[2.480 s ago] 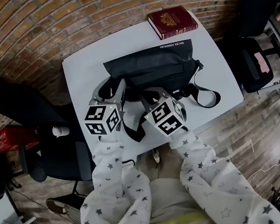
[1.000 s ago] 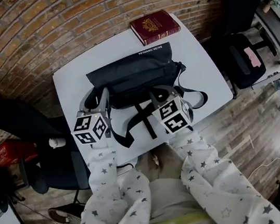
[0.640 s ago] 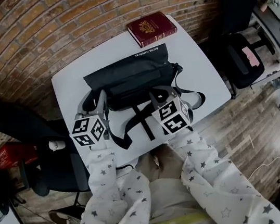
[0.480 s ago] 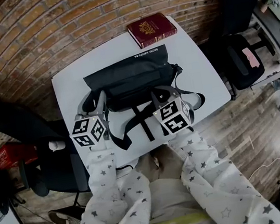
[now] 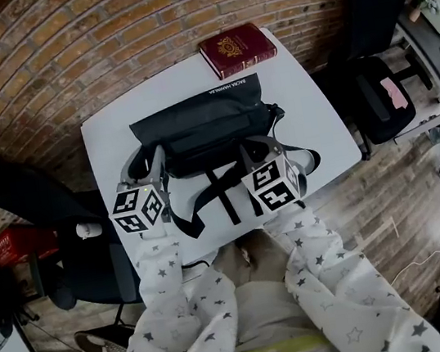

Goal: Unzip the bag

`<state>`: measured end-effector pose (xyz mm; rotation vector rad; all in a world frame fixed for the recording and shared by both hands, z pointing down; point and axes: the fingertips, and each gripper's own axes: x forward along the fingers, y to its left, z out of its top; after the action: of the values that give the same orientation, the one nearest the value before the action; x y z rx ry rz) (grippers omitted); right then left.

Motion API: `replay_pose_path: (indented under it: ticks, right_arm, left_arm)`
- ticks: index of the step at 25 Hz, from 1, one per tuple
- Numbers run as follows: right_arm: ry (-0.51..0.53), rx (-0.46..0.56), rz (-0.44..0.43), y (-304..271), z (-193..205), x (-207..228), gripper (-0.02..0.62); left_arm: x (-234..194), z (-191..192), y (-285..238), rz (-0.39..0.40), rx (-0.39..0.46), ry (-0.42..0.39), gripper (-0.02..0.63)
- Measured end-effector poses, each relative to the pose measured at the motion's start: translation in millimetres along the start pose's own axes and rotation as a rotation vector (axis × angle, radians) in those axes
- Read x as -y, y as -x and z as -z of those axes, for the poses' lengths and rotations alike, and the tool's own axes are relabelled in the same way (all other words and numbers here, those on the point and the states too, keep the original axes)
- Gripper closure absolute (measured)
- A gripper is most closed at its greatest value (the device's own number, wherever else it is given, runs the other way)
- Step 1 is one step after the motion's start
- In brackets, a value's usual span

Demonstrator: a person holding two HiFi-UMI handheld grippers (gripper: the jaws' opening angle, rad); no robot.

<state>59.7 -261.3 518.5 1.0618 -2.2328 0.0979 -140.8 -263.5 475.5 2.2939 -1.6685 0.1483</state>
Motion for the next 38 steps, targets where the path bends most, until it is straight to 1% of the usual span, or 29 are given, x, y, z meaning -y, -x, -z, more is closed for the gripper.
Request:
replay_pose_path:
  ticks: [8, 18, 29, 35, 38]
  right_arm:
    - [-0.033, -0.007, 0.061, 10, 13, 31, 0.581]
    - [-0.030, -0.004, 0.075, 13, 18, 40, 0.581]
    - [-0.066, -0.024, 0.139, 22, 33, 69, 0.581]
    - [-0.075, -0.019, 0.138, 22, 35, 74, 0.581]
    - [-0.092, -0.012, 0.116, 20, 36, 75, 0.580]
  left_arm:
    - [-2, 0, 0, -0.016, 0.009, 0.004, 0.469]
    - [-1, 0, 1, -0.037, 0.013, 0.000, 0.469]
    - [-3, 0, 1, -0.065, 0.026, 0.005, 0.469]
    - [-2, 0, 1, -0.073, 0.026, 0.005, 0.469]
    - [1, -2, 0, -0.079, 0.024, 0.009, 0.468]
